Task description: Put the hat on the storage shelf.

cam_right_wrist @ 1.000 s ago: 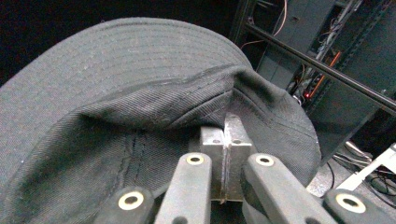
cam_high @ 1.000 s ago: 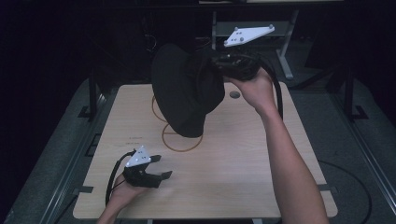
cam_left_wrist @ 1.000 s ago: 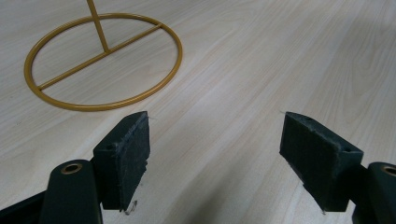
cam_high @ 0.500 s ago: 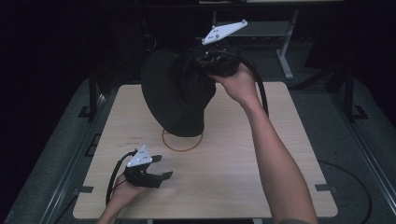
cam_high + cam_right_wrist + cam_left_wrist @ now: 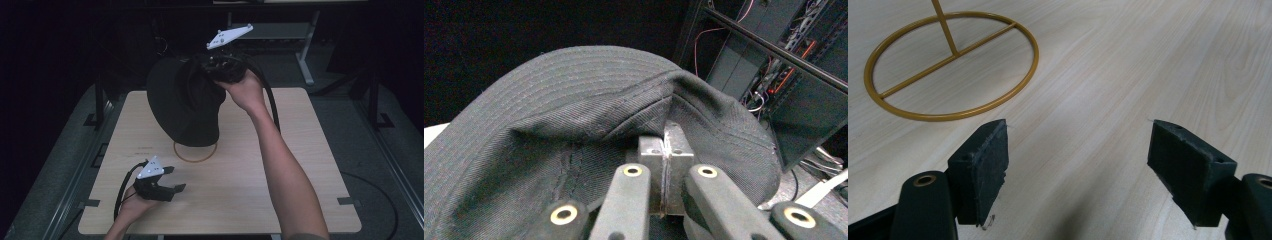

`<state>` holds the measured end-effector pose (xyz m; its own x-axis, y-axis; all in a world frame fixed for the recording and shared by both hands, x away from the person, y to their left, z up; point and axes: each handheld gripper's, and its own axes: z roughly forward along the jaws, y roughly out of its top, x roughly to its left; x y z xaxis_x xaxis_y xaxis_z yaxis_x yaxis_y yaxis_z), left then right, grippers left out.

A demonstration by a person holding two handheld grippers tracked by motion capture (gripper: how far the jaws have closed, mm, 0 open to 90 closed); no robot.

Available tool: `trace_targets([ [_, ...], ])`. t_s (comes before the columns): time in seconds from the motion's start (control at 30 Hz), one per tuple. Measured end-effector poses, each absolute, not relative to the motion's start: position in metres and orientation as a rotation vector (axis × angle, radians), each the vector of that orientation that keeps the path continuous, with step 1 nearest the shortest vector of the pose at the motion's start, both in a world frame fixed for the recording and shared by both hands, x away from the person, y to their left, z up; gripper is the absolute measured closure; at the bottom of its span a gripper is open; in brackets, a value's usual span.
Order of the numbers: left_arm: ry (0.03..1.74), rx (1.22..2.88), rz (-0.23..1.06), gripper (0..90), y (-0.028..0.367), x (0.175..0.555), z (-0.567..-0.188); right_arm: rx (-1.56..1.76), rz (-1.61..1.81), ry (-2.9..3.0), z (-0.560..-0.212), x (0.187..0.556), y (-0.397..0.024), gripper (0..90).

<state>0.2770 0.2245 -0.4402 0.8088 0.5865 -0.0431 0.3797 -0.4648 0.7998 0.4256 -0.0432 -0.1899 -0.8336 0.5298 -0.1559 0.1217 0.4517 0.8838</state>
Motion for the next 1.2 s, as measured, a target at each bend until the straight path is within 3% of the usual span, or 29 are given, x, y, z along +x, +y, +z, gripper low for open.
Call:
trace_targets([
  [0.97,0.705,2.112,0.284,23.7,0.222,0.278,-0.441,0.526,1.245,2.36,-0.207,0.436,0.005,88.3],
  [1.2,0.708,2.126,0.292,23.7,0.222,0.278,-0.443,0.481,1.355,2.383,-0.209,0.432,0.009,77.0],
])
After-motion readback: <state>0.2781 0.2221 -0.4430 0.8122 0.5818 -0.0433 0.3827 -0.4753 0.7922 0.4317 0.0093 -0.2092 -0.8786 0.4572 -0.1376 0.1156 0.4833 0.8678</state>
